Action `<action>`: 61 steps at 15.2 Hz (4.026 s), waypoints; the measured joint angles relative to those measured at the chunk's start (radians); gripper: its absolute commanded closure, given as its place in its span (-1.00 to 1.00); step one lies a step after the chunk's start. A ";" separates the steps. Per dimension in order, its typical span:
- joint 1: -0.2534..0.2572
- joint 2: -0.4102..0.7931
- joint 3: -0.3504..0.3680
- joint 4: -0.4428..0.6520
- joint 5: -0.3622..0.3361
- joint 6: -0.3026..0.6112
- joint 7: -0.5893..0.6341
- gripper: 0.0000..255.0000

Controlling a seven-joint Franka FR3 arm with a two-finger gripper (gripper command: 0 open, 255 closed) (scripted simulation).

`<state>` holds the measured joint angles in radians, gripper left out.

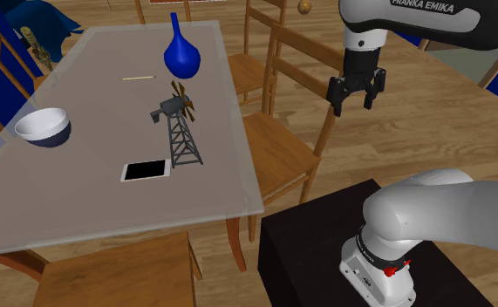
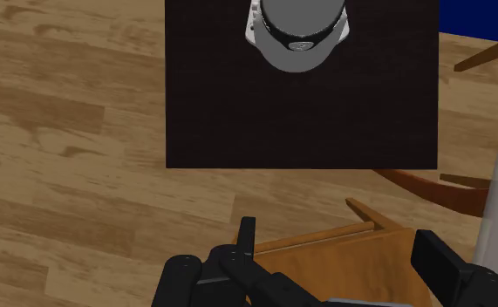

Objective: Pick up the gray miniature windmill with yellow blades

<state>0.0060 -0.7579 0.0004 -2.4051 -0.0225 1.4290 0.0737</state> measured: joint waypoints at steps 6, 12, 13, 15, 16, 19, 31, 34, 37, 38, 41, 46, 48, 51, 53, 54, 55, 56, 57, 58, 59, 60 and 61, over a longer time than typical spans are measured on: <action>0.008 -0.012 0.100 -0.004 0.097 0.017 0.172 -1.00; 0.010 0.038 0.252 0.044 0.223 0.071 0.430 -1.00; 0.011 0.050 0.283 0.056 0.246 0.082 0.479 -1.00; 0.004 0.084 0.332 0.084 0.274 0.111 0.563 -1.00; -0.003 0.107 0.354 0.105 0.283 0.124 0.602 -1.00; -0.013 0.160 0.437 0.148 0.318 0.168 0.737 -1.00; -0.122 0.569 0.765 0.510 0.192 0.309 1.314 -1.00; -0.122 0.723 0.839 0.642 0.072 0.308 1.490 -1.00; -0.068 0.903 0.873 0.793 -0.082 0.287 1.669 -1.00; -0.039 0.956 0.873 0.848 -0.127 0.270 1.721 -1.00; 0.070 1.111 0.846 1.025 -0.255 0.213 1.848 -1.00; 0.102 1.161 0.828 1.028 -0.296 0.249 1.894 -1.00; 0.097 1.163 0.826 1.000 -0.298 0.276 1.896 -1.00; 0.088 1.156 0.827 0.974 -0.294 0.297 1.896 1.00; 0.088 1.155 0.827 0.971 -0.294 0.299 1.896 1.00; 0.087 1.154 0.827 0.971 -0.293 0.300 1.896 1.00; 0.087 1.154 0.827 0.971 -0.293 0.300 1.896 1.00; 0.087 1.154 0.827 0.971 -0.293 0.300 1.896 1.00; 0.087 1.154 0.828 0.971 -0.293 0.300 1.896 1.00; 0.087 1.154 0.828 0.971 -0.293 0.300 1.896 1.00; 0.087 1.154 0.828 0.970 -0.293 0.300 1.896 1.00; 0.088 1.155 0.827 0.972 -0.294 0.300 1.896 1.00; 0.090 1.157 0.827 0.979 -0.295 0.293 1.896 1.00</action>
<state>0.0957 0.3989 0.8273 -1.4258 -0.3170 1.7220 1.9694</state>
